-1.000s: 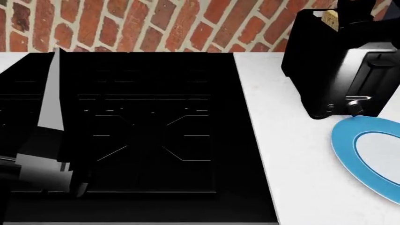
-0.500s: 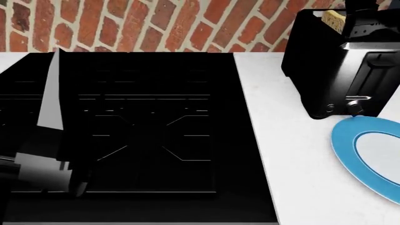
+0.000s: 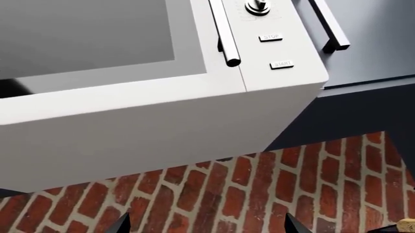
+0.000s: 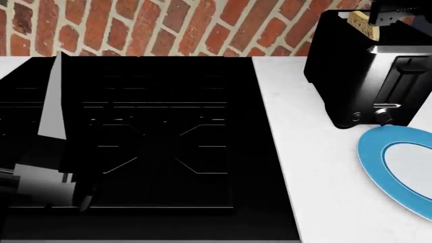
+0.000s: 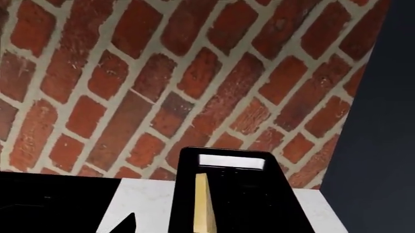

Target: Place the toasted item on a plate.

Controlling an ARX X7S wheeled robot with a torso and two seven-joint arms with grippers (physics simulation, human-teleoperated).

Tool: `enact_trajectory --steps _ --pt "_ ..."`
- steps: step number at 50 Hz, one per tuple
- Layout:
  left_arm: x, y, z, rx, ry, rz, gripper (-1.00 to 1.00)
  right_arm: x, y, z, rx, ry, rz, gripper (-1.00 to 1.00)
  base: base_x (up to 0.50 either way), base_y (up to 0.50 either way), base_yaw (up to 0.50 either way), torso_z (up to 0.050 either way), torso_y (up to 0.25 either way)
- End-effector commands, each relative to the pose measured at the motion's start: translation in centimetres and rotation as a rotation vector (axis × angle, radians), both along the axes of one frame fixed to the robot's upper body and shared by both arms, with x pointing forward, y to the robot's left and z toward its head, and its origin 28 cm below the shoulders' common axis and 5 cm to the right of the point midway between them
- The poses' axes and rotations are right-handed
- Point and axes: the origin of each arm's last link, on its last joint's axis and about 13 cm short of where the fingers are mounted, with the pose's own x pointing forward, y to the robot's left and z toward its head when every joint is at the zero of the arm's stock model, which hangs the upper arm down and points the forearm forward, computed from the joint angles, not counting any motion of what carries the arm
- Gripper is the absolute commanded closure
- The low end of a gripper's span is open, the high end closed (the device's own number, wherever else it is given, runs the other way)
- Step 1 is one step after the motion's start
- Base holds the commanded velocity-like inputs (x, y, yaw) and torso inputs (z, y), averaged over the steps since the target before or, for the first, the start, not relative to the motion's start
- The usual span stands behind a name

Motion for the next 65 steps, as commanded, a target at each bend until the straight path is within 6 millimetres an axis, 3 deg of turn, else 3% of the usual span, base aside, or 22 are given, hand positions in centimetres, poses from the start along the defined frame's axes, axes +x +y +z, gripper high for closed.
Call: enact_trajectory --steps 1,65 --pt "-0.1 0.1 0.1 0.002 -0.001 0.01 -1.0 1.5 -0.1 0.2 -0.01 0.031 -0.034 -1.0 0.0 0.0 0.0 0.0 0.0" --pt "-0.1 0.3 -0.5 -0.005 0.018 0.018 -1.0 5.4 0.3 -0.7 -0.001 0.187 -0.081 -1.0 0.0 0.0 0.0 0.0 0.0"
